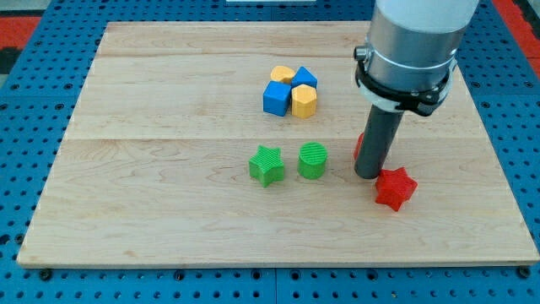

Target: Place the green circle to the top right of the red circle

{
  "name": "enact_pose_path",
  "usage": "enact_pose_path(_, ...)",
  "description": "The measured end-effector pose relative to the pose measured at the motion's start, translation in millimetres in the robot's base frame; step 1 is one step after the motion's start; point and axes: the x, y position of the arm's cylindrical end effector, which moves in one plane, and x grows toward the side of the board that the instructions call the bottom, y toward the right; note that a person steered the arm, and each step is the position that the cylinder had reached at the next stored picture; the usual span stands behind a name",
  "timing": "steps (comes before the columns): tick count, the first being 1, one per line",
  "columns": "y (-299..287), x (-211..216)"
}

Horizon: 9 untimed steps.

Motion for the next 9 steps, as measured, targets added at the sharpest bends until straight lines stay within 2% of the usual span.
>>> enact_pose_path(2, 19, 32)
enact_pose_path(4, -88, 32)
enact_pose_path(5, -99, -7)
enact_pose_path(7, -20, -24)
enact_pose_path(8, -2, -36)
enact_pose_path(9, 5, -67)
